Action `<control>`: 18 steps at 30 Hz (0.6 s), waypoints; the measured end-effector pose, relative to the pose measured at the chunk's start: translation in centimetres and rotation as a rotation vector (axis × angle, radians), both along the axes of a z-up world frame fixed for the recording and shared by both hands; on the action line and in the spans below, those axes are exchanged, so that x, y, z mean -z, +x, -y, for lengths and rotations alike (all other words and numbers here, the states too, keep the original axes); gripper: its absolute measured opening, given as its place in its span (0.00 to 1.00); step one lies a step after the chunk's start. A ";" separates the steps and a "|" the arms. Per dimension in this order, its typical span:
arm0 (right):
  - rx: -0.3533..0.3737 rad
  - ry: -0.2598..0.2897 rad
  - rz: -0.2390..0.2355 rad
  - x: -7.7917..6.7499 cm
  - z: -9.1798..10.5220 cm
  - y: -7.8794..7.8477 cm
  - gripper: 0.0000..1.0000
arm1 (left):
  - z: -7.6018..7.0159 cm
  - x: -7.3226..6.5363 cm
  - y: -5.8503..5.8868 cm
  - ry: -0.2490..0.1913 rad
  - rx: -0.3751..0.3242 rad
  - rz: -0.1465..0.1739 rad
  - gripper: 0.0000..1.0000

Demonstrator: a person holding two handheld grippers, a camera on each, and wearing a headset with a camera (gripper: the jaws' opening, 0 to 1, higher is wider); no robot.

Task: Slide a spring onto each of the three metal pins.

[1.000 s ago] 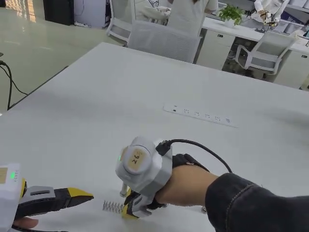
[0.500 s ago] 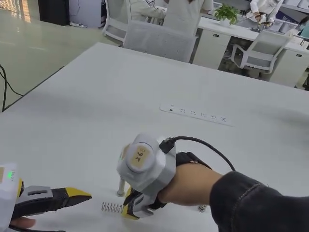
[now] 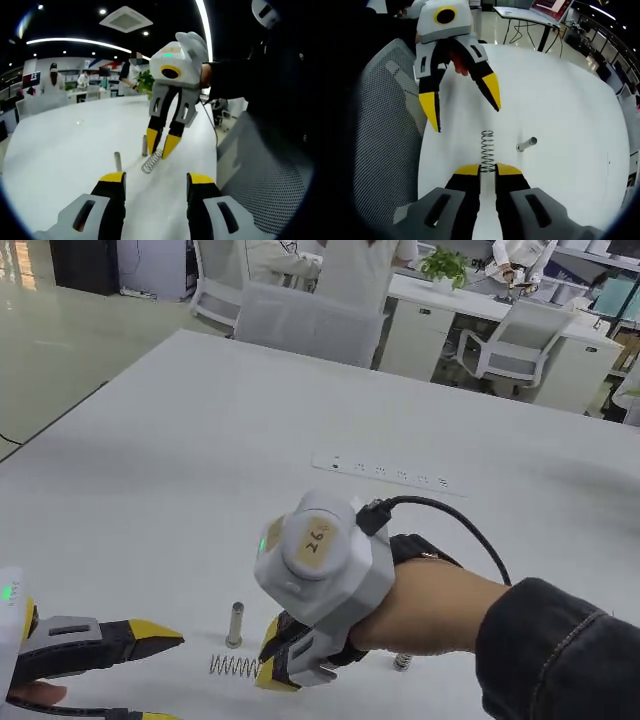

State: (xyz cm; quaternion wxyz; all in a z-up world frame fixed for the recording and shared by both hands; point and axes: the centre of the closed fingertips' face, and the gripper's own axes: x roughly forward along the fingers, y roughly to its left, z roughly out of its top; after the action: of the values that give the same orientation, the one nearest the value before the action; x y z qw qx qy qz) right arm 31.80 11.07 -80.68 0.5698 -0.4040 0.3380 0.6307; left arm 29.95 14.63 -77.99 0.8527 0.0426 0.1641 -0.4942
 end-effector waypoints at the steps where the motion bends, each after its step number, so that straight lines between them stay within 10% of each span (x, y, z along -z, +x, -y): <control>1: -0.004 0.001 0.002 -0.2 0.1 -0.2 0.07 | 0.1 -0.1 0.0 -0.003 0.006 0.001 0.43; 18: -0.054 0.025 0.039 -2.5 -0.3 -2.0 0.07 | 1.2 -1.8 -0.5 -0.027 0.076 0.028 0.33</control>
State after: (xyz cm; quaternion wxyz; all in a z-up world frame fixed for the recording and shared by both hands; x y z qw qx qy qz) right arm 29.83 11.35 -78.15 0.5639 -0.4180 0.3081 0.6421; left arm 29.42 13.40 -76.23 0.8360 0.0443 0.1438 -0.5277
